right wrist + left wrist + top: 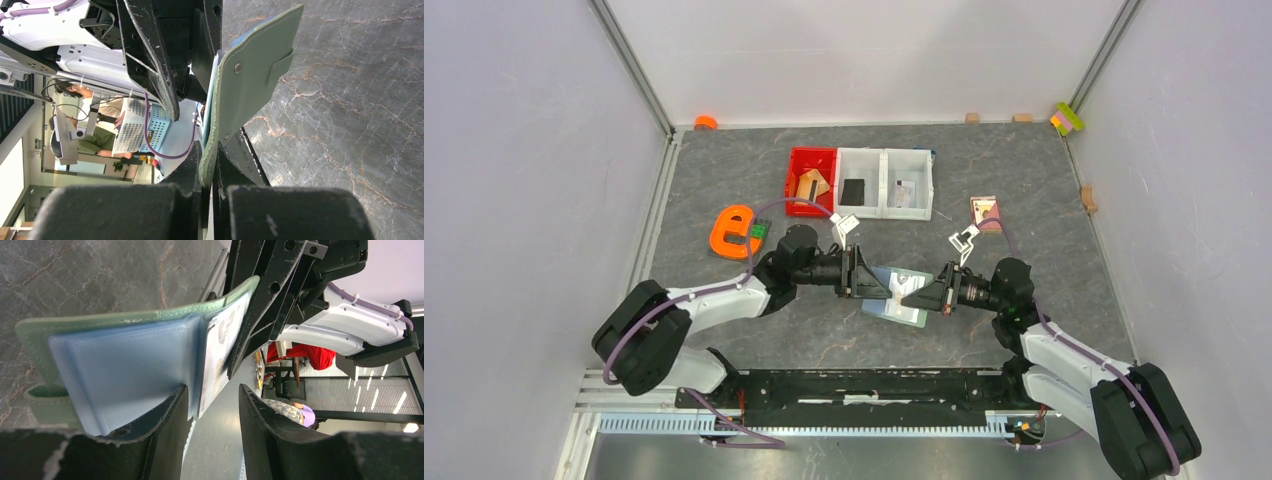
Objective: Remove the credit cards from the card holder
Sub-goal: Remove the credit card from the card holder.
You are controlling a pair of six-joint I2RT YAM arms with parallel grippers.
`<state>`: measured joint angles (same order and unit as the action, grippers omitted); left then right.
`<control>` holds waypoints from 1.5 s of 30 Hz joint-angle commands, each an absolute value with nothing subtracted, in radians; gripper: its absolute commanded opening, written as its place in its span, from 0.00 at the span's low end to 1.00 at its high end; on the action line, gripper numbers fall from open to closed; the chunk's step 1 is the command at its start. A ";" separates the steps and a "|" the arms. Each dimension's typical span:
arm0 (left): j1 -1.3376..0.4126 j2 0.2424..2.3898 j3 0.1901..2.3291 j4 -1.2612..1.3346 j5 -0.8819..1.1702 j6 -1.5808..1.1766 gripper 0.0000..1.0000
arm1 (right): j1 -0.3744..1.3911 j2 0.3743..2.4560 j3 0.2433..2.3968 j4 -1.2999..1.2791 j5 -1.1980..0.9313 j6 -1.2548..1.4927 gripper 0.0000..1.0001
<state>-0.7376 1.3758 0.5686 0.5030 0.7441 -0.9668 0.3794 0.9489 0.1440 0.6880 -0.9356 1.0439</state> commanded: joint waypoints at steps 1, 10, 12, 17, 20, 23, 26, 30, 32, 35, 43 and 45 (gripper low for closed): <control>-0.758 1.410 0.635 0.539 0.780 -0.934 0.47 | 0.383 0.955 0.169 0.768 -0.961 1.068 0.00; -0.776 1.494 0.703 0.581 0.924 -0.922 0.34 | 0.385 0.972 0.169 0.810 -1.002 1.095 0.00; -0.774 1.496 0.707 0.583 0.924 -0.917 0.19 | 0.385 0.972 0.168 0.820 -1.006 1.099 0.00; -0.758 1.510 0.684 0.675 0.927 -0.972 0.02 | 0.385 0.972 0.164 0.844 -1.013 1.106 0.08; -0.723 1.523 0.646 0.787 0.954 -1.037 0.02 | 0.381 0.966 0.166 0.861 -1.017 1.104 0.28; -0.694 1.526 0.616 0.825 0.979 -1.058 0.02 | 0.376 0.965 0.174 0.854 -1.019 1.093 0.36; -0.680 1.513 0.598 0.815 0.995 -1.043 0.02 | 0.370 0.972 0.179 0.848 -1.025 1.087 0.36; -0.668 1.492 0.600 0.717 0.994 -0.977 0.02 | 0.366 0.978 0.179 0.848 -1.026 1.082 0.36; -0.664 1.480 0.598 0.688 0.992 -0.957 0.02 | 0.364 0.980 0.180 0.842 -1.026 1.079 0.34; -0.663 1.467 0.604 0.639 0.990 -0.929 0.02 | 0.358 0.983 0.184 0.822 -1.026 1.065 0.23; -0.663 1.412 0.595 0.484 0.944 -0.838 0.02 | 0.307 0.979 0.227 0.688 -1.048 0.966 0.00; -0.662 1.404 0.595 0.463 0.936 -0.827 0.02 | 0.299 0.979 0.237 0.653 -1.049 0.946 0.00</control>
